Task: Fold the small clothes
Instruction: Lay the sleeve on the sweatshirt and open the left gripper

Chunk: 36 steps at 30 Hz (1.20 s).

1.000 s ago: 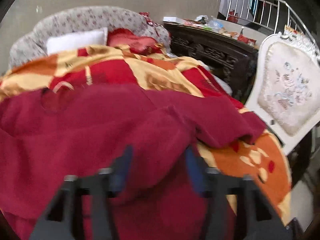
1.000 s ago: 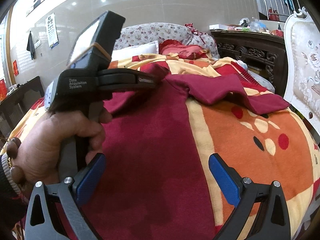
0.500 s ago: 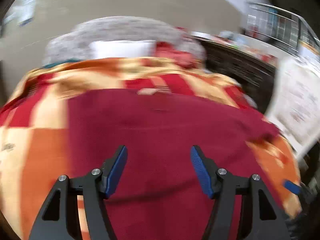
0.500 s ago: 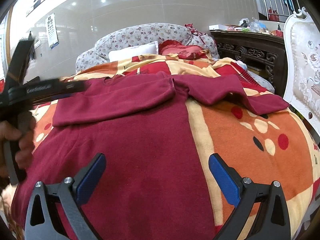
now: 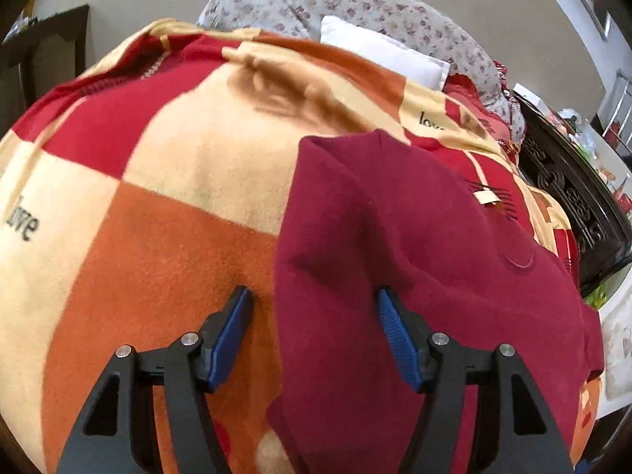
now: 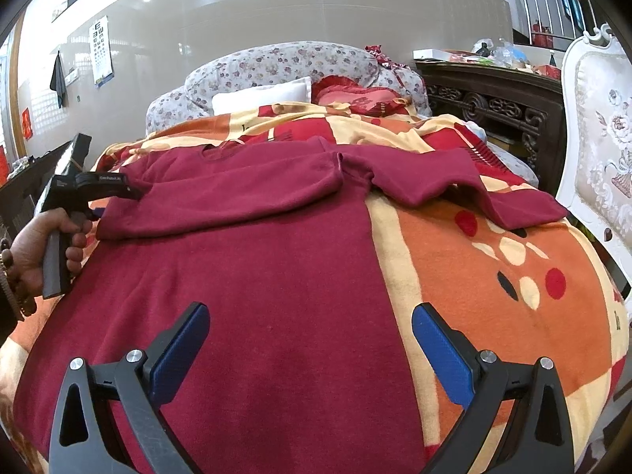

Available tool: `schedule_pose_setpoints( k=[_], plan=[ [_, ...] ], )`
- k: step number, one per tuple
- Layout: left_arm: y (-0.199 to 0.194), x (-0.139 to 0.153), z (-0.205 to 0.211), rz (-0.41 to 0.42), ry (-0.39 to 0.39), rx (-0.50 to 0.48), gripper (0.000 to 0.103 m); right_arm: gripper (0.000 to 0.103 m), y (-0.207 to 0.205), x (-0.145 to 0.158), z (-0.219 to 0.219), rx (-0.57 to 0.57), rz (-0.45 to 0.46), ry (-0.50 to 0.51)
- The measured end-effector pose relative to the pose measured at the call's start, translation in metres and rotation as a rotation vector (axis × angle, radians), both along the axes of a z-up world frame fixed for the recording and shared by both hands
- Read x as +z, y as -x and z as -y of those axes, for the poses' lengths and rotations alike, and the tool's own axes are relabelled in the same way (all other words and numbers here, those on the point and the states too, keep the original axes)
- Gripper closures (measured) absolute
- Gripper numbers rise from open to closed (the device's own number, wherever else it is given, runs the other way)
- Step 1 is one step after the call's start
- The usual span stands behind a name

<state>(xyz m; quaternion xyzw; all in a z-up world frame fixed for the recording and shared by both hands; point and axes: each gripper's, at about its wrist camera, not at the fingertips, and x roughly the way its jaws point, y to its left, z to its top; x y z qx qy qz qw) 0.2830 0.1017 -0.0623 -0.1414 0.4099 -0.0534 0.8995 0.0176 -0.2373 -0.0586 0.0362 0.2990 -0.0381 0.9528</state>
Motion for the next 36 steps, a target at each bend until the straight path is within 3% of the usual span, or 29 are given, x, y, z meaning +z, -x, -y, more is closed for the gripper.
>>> schedule_pose_setpoints(
  k=[6, 8, 10, 12, 14, 16, 18, 22, 24, 28, 30, 32, 34, 36],
  plan=[
    [0.043, 0.031, -0.008, 0.164, 0.010, 0.042, 0.037, 0.000, 0.002, 0.005, 0.001, -0.005, 0.010, -0.005],
    [0.050, 0.040, 0.004, 0.215, 0.001, -0.001, 0.032, 0.000, 0.001, 0.021, 0.007, 0.047, 0.033, -0.065],
    [0.046, 0.045, 0.017, 0.244, -0.063, -0.027, 0.028, 0.000, -0.009, 0.045, 0.020, 0.086, 0.065, -0.143],
    [0.028, 0.042, 0.024, 0.204, -0.086, -0.029, 0.028, 0.000, -0.039, 0.066, 0.031, 0.142, 0.040, -0.186],
    [0.011, 0.034, 0.017, 0.141, -0.051, 0.005, 0.028, 0.001, -0.072, 0.069, 0.031, 0.230, 0.004, -0.167],
    [-0.002, 0.023, 0.010, 0.093, -0.030, 0.045, 0.028, 0.036, -0.100, 0.062, 0.026, 0.311, -0.022, -0.120],
    [-0.014, 0.012, 0.003, 0.052, -0.041, 0.067, 0.028, 0.039, -0.126, 0.049, 0.021, 0.386, -0.077, -0.124],
    [-0.029, -0.007, -0.001, -0.005, -0.013, 0.051, 0.024, 0.042, -0.163, 0.016, 0.013, 0.389, -0.181, -0.034],
    [-0.030, -0.008, 0.001, 0.002, -0.027, 0.037, 0.020, 0.043, -0.182, -0.009, 0.020, 0.310, -0.284, -0.016],
    [-0.030, -0.010, 0.005, 0.016, -0.052, 0.013, 0.013, 0.042, -0.182, -0.009, 0.025, 0.331, -0.248, -0.054],
    [-0.030, -0.010, 0.008, 0.018, -0.065, 0.006, 0.012, 0.041, -0.179, 0.005, 0.028, 0.341, -0.241, -0.106],
    [-0.029, -0.010, 0.008, 0.019, -0.072, 0.007, 0.011, 0.040, -0.173, 0.025, 0.029, 0.346, -0.172, -0.132],
    [-0.028, -0.007, 0.007, 0.023, -0.065, 0.016, 0.011, 0.028, -0.176, 0.039, 0.030, 0.331, -0.132, -0.119],
    [-0.022, 0.000, 0.004, 0.039, -0.052, 0.029, 0.011, 0.024, -0.195, 0.034, 0.029, 0.296, -0.154, -0.088]
  ],
)
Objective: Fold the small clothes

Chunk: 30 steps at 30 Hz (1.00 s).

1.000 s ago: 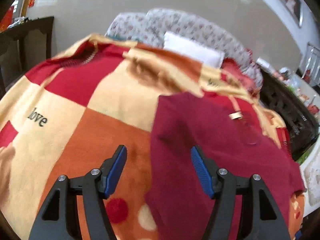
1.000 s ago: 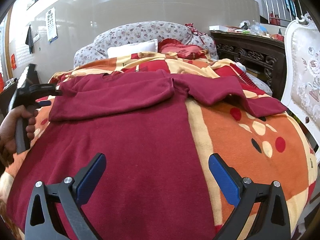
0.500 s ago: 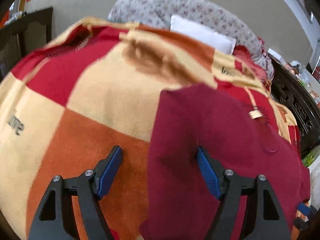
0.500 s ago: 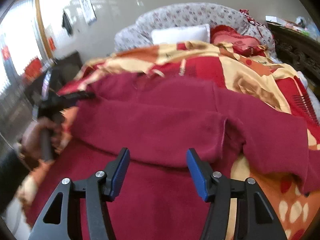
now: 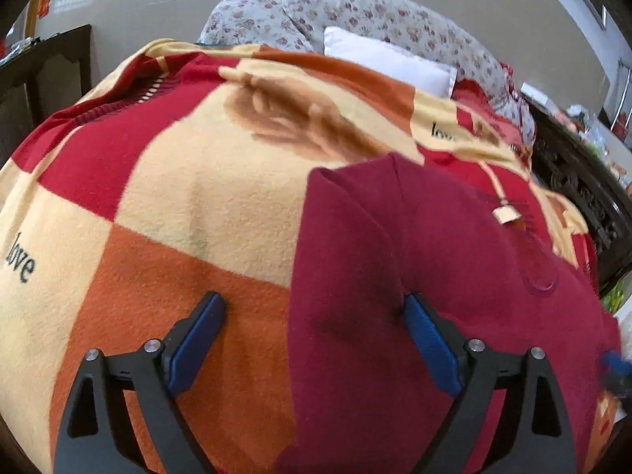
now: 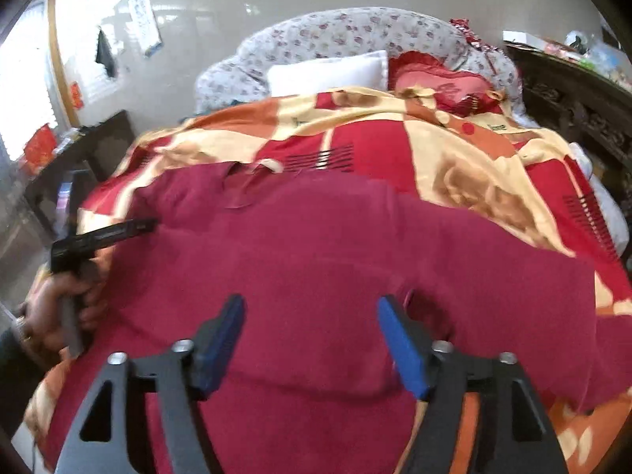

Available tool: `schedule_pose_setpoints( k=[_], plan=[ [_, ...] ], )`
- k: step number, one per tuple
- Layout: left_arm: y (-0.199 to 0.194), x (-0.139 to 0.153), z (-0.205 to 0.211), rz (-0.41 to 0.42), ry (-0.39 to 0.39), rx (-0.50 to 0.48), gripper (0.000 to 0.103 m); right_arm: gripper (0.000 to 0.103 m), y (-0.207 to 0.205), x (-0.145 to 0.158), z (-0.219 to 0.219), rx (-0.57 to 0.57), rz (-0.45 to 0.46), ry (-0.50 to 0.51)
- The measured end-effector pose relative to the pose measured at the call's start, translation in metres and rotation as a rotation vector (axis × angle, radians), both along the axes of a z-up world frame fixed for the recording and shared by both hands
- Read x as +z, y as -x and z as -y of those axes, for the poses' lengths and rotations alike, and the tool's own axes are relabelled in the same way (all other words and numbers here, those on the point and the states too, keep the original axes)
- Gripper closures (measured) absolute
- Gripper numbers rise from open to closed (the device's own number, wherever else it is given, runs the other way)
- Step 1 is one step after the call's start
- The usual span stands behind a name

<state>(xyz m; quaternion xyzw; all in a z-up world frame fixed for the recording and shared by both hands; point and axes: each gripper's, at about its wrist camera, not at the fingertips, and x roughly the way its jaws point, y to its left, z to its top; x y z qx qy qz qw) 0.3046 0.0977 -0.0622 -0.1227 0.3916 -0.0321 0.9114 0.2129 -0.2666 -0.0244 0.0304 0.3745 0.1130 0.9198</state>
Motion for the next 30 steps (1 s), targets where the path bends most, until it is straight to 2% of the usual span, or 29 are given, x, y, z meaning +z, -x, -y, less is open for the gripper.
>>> schedule_pose_setpoints(
  k=[2, 5, 7, 10, 12, 15, 19, 22, 24, 27, 30],
  plan=[
    [0.012, 0.012, 0.000, 0.035, -0.030, 0.012, 0.011, 0.024, -0.022, -0.021, 0.001, -0.021, -0.114, 0.012],
    [0.046, 0.041, 0.007, 0.136, -0.052, -0.031, 0.011, 0.024, -0.012, -0.011, -0.005, -0.042, -0.072, 0.032],
    [0.074, 0.055, 0.014, 0.180, -0.032, -0.073, 0.011, 0.024, 0.010, 0.008, -0.008, -0.044, -0.015, 0.011],
    [0.109, 0.059, 0.023, 0.178, 0.037, -0.142, 0.011, 0.017, 0.044, 0.026, -0.008, -0.060, 0.061, 0.046],
    [0.126, 0.056, 0.027, 0.167, 0.082, -0.169, 0.011, 0.012, 0.068, 0.032, -0.008, -0.071, 0.082, 0.085],
    [0.141, 0.042, 0.033, 0.129, 0.121, -0.183, 0.011, 0.012, 0.095, 0.023, 0.004, -0.082, 0.036, 0.112],
    [0.147, 0.021, 0.036, 0.112, 0.115, -0.160, 0.011, 0.012, 0.120, 0.003, 0.025, -0.117, -0.014, 0.160],
    [0.149, 0.005, 0.036, 0.115, 0.071, -0.118, 0.011, 0.012, 0.143, -0.008, 0.041, -0.159, -0.007, 0.170],
    [0.146, -0.006, 0.033, 0.071, 0.084, -0.107, 0.011, 0.012, 0.155, -0.011, 0.050, -0.187, 0.015, 0.184],
    [0.146, -0.009, 0.029, 0.066, 0.107, -0.107, 0.011, 0.012, 0.164, -0.015, 0.061, -0.226, 0.026, 0.191],
    [0.146, -0.010, 0.031, 0.056, 0.095, -0.107, 0.011, 0.012, 0.167, -0.023, 0.073, -0.252, -0.002, 0.178]
  ],
)
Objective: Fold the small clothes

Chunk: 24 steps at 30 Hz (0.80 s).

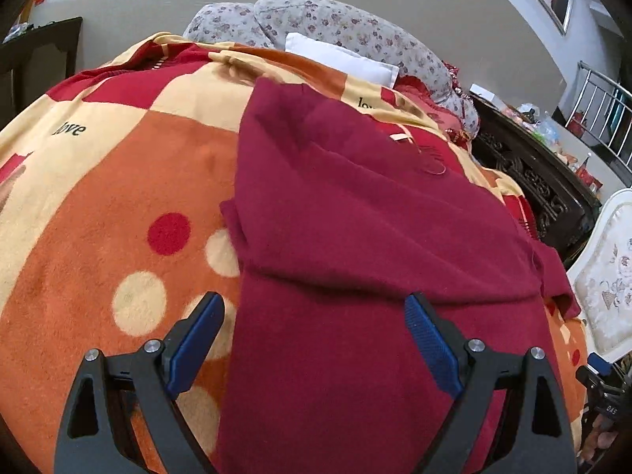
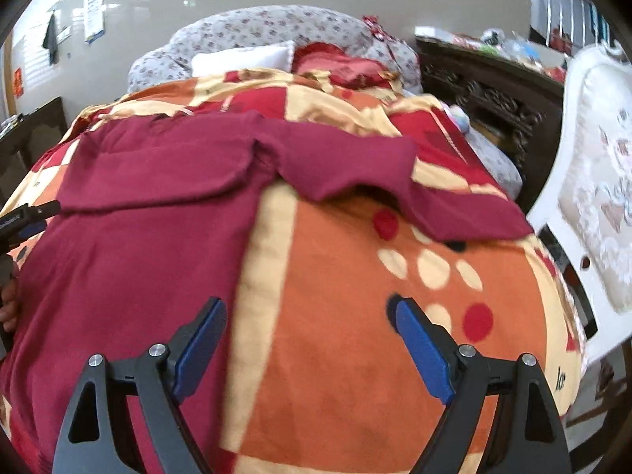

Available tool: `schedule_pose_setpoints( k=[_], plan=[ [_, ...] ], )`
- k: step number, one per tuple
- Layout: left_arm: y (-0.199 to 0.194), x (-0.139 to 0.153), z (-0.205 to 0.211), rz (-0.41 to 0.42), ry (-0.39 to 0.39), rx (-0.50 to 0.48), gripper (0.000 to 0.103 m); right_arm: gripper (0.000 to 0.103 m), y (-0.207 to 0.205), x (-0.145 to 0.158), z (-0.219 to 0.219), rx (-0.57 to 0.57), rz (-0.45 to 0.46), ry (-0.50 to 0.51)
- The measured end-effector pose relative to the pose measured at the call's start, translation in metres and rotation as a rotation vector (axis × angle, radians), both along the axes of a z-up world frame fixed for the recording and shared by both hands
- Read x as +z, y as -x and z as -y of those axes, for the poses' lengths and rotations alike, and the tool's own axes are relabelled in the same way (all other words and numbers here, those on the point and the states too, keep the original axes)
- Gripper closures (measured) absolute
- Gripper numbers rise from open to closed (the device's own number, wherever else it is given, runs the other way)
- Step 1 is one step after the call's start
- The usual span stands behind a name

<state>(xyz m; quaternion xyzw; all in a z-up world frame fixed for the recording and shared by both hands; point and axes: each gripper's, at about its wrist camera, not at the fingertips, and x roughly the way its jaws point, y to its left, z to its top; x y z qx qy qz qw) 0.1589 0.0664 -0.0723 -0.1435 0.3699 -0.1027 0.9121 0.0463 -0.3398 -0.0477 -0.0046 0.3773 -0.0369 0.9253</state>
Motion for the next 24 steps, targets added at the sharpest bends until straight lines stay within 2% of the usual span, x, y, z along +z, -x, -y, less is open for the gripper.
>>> schedule_pose_setpoints(
  k=[4, 7, 12, 16, 18, 19, 21, 22, 24],
  plan=[
    [0.007, 0.002, 0.005, 0.024, -0.020, -0.015, 0.004, 0.012, 0.004, -0.005, 0.016, -0.027, -0.009, -0.005],
    [0.012, 0.006, 0.009, 0.054, -0.028, -0.039, 0.004, 0.012, 0.010, -0.002, 0.051, -0.104, 0.011, -0.058],
    [0.003, 0.000, 0.007, -0.009, -0.042, -0.008, 0.004, 0.012, 0.001, 0.011, 0.127, -0.234, 0.090, -0.194],
    [0.003, -0.002, 0.005, -0.010, -0.025, -0.013, 0.004, 0.012, -0.024, 0.015, 0.153, -0.196, 0.083, -0.294],
    [0.002, -0.003, 0.004, -0.016, -0.015, -0.012, 0.004, 0.012, -0.034, 0.016, 0.170, -0.205, 0.077, -0.311],
    [0.002, -0.003, 0.004, -0.020, -0.014, -0.011, 0.004, 0.012, -0.034, 0.018, 0.183, -0.240, 0.090, -0.345],
    [0.000, -0.004, 0.004, -0.026, -0.010, -0.015, 0.004, 0.012, -0.029, 0.020, 0.227, -0.369, 0.145, -0.514],
    [0.001, -0.004, 0.005, -0.027, -0.012, -0.016, 0.004, 0.012, -0.027, 0.019, 0.243, -0.430, 0.139, -0.581],
    [0.001, -0.004, 0.006, -0.027, -0.017, -0.019, 0.004, 0.012, -0.028, 0.017, 0.259, -0.448, 0.116, -0.661]
  ],
)
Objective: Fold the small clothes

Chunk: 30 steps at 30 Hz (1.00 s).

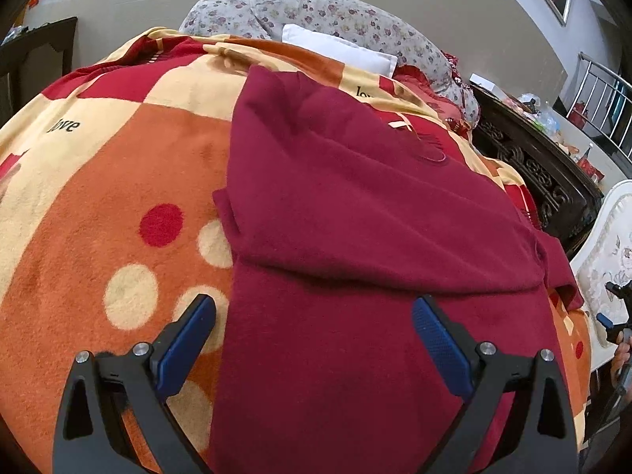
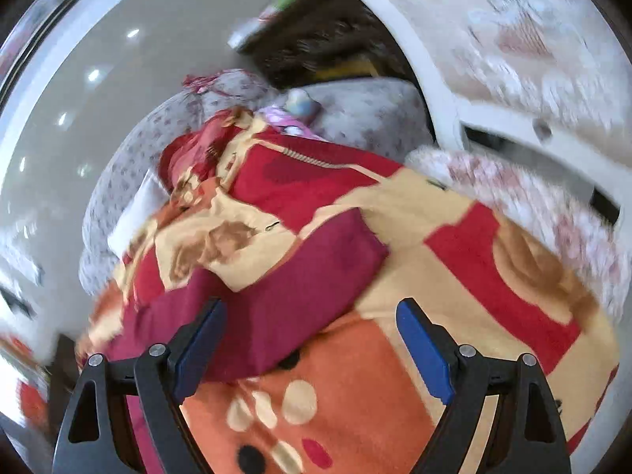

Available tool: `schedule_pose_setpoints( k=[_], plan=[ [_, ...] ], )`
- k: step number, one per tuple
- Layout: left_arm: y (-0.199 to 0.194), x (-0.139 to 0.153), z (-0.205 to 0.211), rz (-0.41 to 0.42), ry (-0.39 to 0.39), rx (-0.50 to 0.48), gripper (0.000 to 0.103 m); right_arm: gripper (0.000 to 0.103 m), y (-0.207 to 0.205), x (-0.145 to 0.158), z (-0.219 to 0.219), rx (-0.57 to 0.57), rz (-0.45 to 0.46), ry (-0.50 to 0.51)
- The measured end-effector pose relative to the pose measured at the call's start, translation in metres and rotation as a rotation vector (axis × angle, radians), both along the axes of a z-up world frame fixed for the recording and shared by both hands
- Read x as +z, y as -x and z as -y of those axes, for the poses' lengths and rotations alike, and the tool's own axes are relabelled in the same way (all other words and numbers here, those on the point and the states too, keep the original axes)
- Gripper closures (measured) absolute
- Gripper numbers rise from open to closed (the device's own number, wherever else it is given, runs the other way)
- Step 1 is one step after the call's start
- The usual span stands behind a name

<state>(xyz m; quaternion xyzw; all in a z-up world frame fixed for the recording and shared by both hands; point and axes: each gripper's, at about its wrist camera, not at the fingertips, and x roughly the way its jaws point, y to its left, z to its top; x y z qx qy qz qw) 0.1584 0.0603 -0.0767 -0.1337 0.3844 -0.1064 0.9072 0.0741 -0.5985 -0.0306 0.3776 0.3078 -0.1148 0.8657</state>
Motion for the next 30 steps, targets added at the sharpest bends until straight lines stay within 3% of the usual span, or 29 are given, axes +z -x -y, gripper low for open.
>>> schedule_pose_setpoints(
  k=[6, 11, 16, 20, 23, 25, 28, 30],
  plan=[
    [0.000, 0.000, 0.001, 0.000, 0.000, 0.000, 0.004, 0.012, -0.011, -0.008, 0.002, 0.050, -0.001, -0.093],
    [0.000, 0.000, 0.001, -0.002, 0.002, -0.001, 0.004, 0.014, -0.029, -0.026, 0.015, 0.042, -0.042, -0.066],
    [0.000, 0.000, 0.001, -0.002, 0.002, -0.001, 0.004, 0.036, -0.040, -0.036, 0.031, 0.019, -0.026, -0.088],
    [0.000, -0.001, 0.001, -0.001, 0.001, 0.000, 0.004, 0.041, -0.046, -0.042, 0.036, 0.009, -0.014, -0.110],
    [-0.001, -0.001, 0.002, -0.002, 0.000, 0.000, 0.004, 0.064, -0.046, -0.044, 0.039, -0.011, -0.018, -0.115],
    [-0.001, -0.001, 0.001, -0.002, 0.001, -0.001, 0.004, 0.089, -0.046, -0.041, 0.038, -0.003, -0.032, -0.090],
    [0.000, -0.001, 0.002, 0.000, 0.006, 0.002, 0.004, 0.095, -0.046, -0.028, 0.030, 0.006, -0.032, -0.036],
    [0.000, -0.003, 0.001, 0.002, 0.011, 0.008, 0.004, 0.095, -0.048, -0.004, 0.014, 0.031, -0.004, 0.036]
  ],
)
